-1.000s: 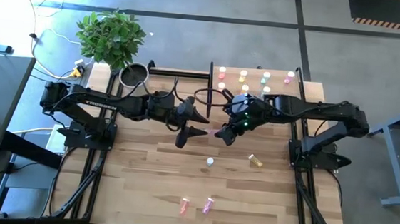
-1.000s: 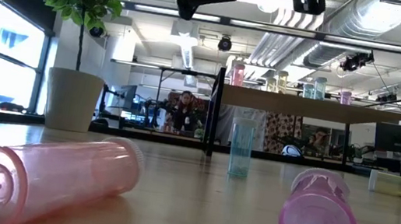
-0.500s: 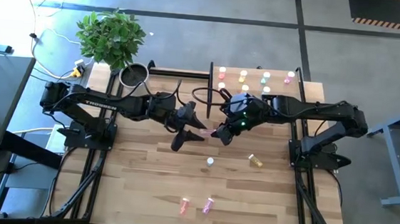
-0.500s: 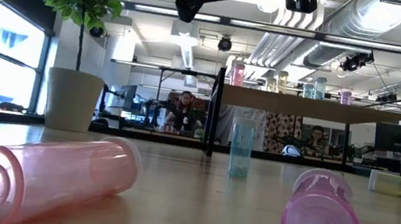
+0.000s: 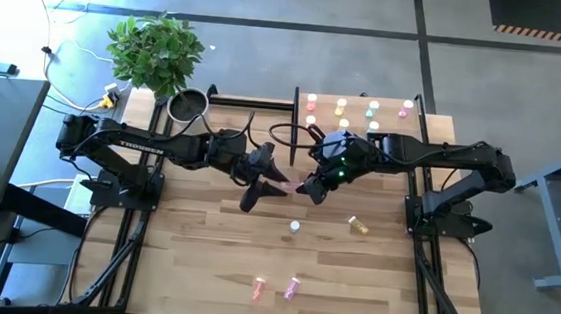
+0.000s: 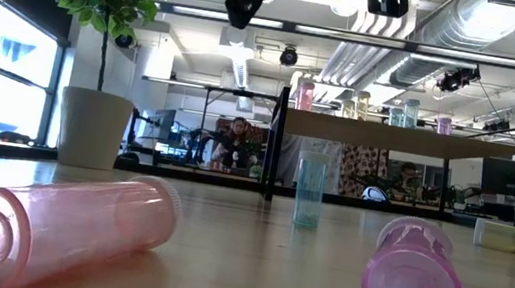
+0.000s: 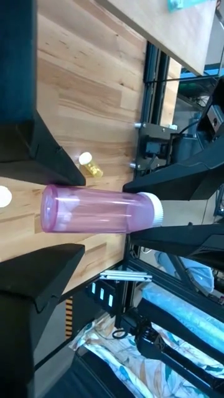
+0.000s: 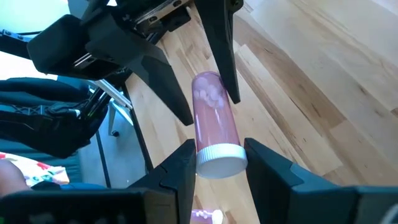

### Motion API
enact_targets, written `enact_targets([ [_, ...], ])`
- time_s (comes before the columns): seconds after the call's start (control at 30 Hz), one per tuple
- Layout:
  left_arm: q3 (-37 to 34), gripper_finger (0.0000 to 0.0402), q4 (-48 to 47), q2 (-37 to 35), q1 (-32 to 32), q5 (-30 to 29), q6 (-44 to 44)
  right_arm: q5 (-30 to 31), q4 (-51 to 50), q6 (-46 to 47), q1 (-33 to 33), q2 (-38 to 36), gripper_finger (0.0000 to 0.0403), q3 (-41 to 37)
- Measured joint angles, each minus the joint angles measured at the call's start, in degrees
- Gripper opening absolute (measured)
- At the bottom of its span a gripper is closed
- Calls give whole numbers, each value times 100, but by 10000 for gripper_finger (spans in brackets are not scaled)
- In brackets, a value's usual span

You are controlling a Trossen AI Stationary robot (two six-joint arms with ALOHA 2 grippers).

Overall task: Pick and place medicine bottles onto shelf by color
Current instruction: Put the top purple pill bottle on the shelf aligned with the other purple pill bottle

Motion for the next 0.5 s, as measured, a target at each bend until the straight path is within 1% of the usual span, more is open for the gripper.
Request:
enact_targets([
  [0.33, 0, 101, 0, 0, 0, 13, 63, -80, -2, -2, -2, 0, 114, 0],
  [0.5, 0, 93, 0, 0, 0, 13, 62, -82, -2, -3, -2, 0, 114, 0],
])
